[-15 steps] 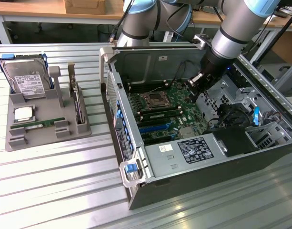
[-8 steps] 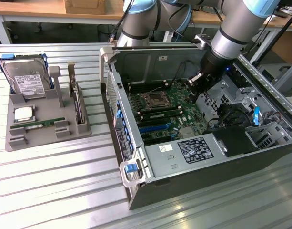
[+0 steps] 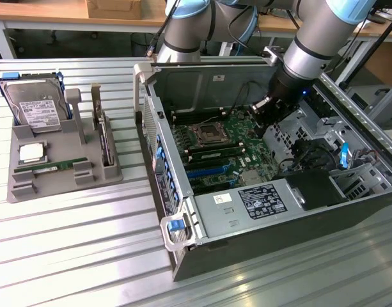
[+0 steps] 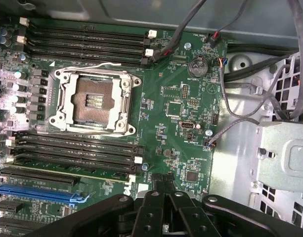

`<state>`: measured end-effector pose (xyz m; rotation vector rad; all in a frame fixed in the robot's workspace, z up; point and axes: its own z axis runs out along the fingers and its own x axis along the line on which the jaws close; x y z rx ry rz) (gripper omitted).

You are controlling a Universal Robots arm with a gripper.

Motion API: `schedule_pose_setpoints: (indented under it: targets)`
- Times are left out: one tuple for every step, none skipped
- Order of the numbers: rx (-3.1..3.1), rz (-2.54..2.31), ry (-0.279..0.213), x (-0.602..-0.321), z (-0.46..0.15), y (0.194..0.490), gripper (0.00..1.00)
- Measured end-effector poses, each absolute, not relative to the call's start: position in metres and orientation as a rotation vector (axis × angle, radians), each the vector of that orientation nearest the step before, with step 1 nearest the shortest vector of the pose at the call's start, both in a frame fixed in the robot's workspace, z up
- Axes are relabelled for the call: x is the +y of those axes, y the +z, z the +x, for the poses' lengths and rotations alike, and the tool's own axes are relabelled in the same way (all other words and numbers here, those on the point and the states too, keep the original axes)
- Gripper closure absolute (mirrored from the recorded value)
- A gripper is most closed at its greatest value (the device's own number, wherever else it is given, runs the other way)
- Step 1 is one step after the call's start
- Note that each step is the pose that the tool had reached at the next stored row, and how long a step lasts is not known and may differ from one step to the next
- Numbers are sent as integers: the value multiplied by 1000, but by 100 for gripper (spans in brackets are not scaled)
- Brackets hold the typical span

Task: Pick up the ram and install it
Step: 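Press down the ram until it locks into place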

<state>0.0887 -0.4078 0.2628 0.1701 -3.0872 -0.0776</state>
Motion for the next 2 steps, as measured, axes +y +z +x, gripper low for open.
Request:
schedule_pose_setpoints:
  targets:
    - [-3087,170,-78,-408,89,263,89]
    - [-3087,170,-78,-408,89,263,89]
